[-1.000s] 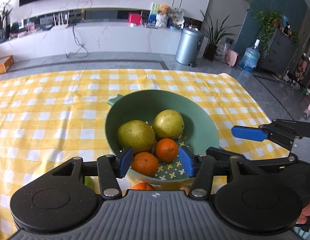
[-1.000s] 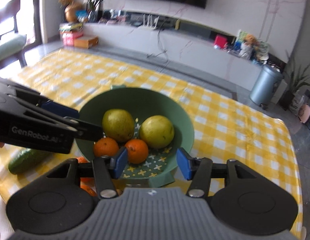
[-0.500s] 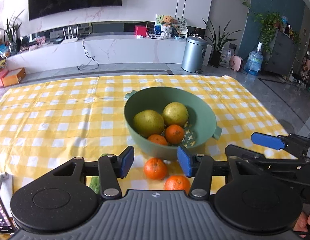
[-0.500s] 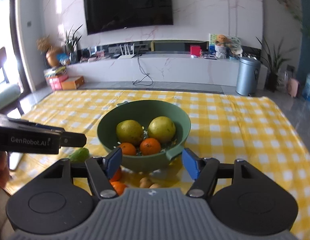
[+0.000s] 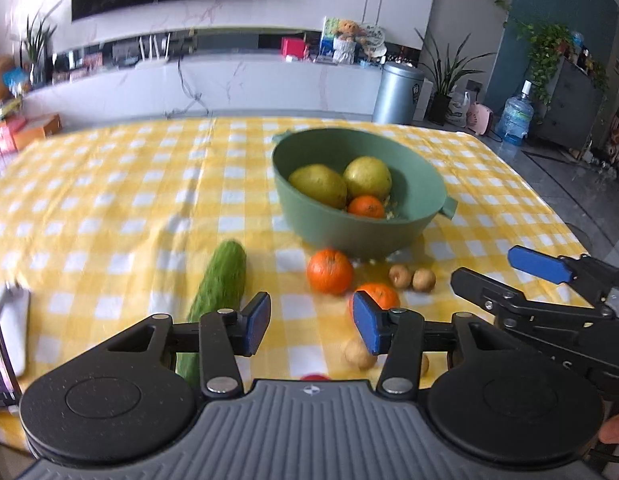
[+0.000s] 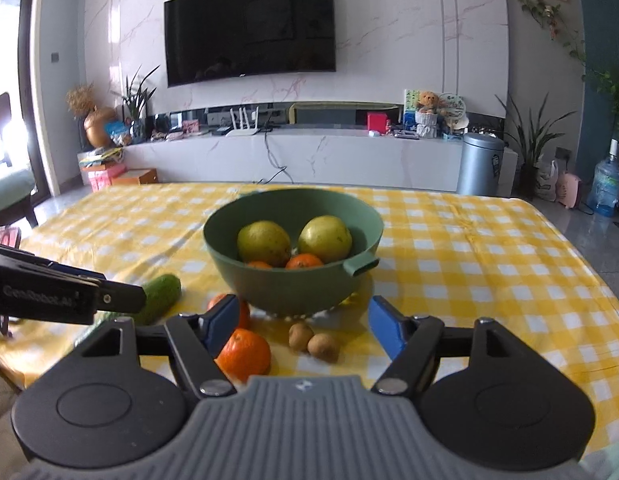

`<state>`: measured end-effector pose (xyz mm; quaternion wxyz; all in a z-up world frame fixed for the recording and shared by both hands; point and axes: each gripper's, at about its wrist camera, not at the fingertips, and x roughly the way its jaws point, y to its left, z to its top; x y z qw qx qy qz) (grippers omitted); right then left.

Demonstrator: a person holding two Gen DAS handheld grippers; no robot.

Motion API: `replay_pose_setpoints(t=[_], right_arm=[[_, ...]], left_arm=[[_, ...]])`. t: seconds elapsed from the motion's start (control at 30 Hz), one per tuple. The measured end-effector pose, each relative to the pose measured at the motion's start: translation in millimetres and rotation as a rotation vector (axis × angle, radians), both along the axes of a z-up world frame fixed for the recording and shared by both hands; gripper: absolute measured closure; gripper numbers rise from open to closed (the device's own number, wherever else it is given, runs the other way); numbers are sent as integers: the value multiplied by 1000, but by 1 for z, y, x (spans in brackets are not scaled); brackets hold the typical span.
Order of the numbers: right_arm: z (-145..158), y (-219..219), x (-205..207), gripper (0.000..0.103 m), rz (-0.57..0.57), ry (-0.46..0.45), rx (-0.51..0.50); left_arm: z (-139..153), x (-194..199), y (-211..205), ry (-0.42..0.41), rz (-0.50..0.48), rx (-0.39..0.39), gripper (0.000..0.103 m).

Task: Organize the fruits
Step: 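Withdraw both tools and move the left tool over the cucumber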

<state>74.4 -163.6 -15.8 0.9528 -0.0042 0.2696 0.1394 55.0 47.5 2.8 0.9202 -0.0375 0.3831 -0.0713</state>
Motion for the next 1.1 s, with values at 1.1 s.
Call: replay_pose_setpoints(t=[1.1], right_arm=[[-60,35,48,46,102,196,53]], left_arm=[[-61,43,39,19,97,104,34]])
